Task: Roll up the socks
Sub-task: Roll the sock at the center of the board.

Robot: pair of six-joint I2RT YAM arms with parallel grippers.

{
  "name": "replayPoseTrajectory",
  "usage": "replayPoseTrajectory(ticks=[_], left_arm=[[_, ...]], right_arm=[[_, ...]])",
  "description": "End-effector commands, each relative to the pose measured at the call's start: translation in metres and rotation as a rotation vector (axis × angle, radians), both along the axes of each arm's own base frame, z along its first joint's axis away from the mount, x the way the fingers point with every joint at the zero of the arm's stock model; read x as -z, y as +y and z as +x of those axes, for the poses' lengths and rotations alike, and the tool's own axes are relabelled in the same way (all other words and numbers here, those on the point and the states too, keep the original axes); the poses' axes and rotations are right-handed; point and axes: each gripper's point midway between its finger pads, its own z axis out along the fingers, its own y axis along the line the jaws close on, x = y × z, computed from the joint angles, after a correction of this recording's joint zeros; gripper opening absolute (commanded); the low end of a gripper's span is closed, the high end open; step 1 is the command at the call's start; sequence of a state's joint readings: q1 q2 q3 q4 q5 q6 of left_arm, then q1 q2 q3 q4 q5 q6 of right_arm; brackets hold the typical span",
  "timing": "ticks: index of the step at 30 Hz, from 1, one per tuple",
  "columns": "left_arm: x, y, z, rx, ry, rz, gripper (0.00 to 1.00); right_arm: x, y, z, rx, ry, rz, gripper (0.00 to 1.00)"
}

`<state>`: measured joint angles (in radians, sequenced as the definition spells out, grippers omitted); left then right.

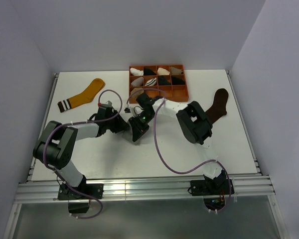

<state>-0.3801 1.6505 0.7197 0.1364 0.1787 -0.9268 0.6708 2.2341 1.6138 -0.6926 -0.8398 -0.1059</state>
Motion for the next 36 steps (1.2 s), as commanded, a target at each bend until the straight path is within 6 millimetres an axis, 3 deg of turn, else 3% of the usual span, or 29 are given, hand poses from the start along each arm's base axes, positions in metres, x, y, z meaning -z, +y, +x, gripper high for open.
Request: replayPoseTrajectory(ticks=[1,5,8,18,26,32,36], left_arm=[[0.022,-0.003,-0.010,0.052,0.049,0.042,0.35],[0.035,-0.009,-0.018,0.069,0.072,0.039,0.17],[0.039,-0.017,-0.024,0.089,0.083,0.030,0.11],[0.034,-0.030,-0.022,0.105,0.062,0.007,0.10],[0.038,-0.029,-0.022,0.082,0.072,0.009,0.11],[0.036,-0.032,-0.019,0.084,0.069,0.006,0.11],[0.029,-0.032,-0.017,0.085,0.048,0.005,0.13]], right_arm=[[0.014,-0.006,0.015,-0.008,-0.160,-0.067,0.00],[-0.001,0.000,0.020,-0.003,-0.209,-0.022,0.00],[-0.014,0.006,0.024,-0.006,-0.240,0.018,0.00],[-0.023,0.015,0.022,-0.035,-0.290,0.043,0.00],[-0.051,0.012,0.015,-0.052,-0.375,0.067,0.00],[-0.042,0.020,-0.002,-0.113,-0.326,0.072,0.00],[-0.016,0.020,-0.009,-0.128,-0.267,0.063,0.00]])
